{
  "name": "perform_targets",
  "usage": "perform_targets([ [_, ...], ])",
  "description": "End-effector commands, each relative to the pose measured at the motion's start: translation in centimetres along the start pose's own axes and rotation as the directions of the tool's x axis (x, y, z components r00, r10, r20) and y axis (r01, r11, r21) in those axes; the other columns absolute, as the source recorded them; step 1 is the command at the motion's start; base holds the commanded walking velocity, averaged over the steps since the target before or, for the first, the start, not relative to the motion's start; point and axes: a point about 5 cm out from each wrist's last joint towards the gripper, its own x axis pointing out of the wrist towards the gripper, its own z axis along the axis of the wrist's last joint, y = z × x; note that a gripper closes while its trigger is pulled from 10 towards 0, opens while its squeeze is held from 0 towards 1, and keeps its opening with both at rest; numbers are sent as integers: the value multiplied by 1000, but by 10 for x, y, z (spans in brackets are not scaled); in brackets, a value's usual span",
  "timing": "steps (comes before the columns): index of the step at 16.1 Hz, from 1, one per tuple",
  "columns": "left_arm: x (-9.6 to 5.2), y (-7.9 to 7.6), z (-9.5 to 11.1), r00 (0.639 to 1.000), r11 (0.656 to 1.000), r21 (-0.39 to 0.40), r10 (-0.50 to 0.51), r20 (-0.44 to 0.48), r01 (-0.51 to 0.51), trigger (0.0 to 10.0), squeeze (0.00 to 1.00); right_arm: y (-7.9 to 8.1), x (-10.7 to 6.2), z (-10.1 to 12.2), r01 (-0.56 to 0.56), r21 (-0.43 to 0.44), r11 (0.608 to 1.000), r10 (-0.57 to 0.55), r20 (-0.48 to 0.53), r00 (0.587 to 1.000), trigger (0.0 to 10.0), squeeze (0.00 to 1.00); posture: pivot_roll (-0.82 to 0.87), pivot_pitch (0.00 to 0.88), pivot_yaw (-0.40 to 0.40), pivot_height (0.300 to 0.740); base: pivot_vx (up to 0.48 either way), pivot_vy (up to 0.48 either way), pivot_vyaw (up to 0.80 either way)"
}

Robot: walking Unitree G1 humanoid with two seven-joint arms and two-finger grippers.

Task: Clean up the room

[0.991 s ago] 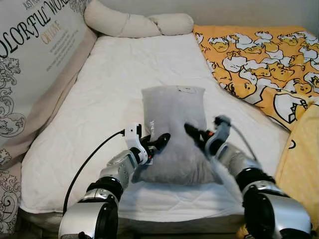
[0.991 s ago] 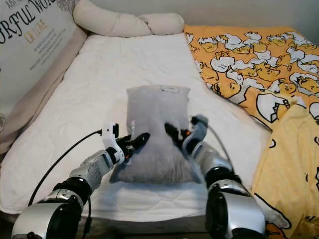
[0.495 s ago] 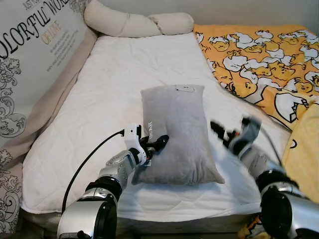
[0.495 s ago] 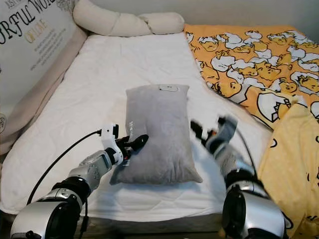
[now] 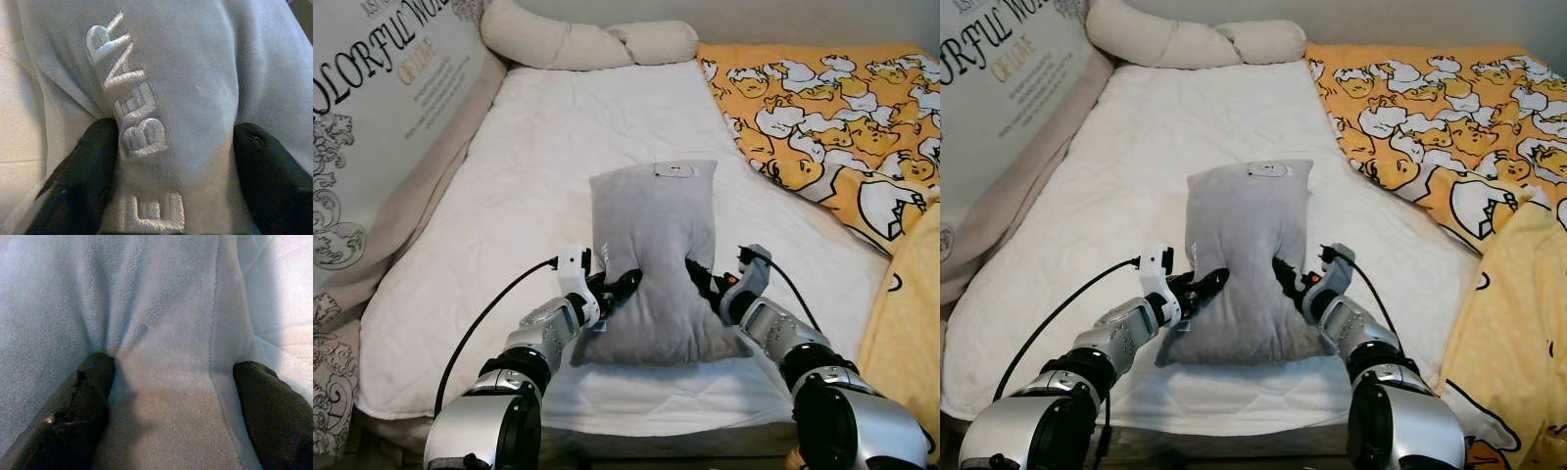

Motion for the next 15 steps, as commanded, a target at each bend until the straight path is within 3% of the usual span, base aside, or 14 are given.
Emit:
perform_targets([
  [1, 1, -5, -13, 997, 1000, 11, -25, -71, 26, 0, 0, 6, 4, -18, -7, -8, 1000, 6, -76, 997, 0, 0, -61, 0, 47, 740, 0, 0, 0],
  [7, 6, -12, -6, 997, 998, 32, -60, -46, 62, 0, 0, 15, 8, -8, -31, -46, 998, 29, -43, 999, 0, 0, -53, 0, 63, 740, 0, 0, 0],
  [11, 7, -11, 28, 996, 992, 106, -77, 36, 73, 0, 0, 40, 18, 11, -87, -101, 991, 92, 47, 995, 0, 0, -34, 0, 83, 740, 0, 0, 0],
  [15, 12, -25, 65, 973, 982, 134, -152, 173, 130, 0, 0, 58, 22, 30, -121, -129, 984, 140, 154, 978, 0, 0, -24, 0, 88, 740, 0, 0, 0],
])
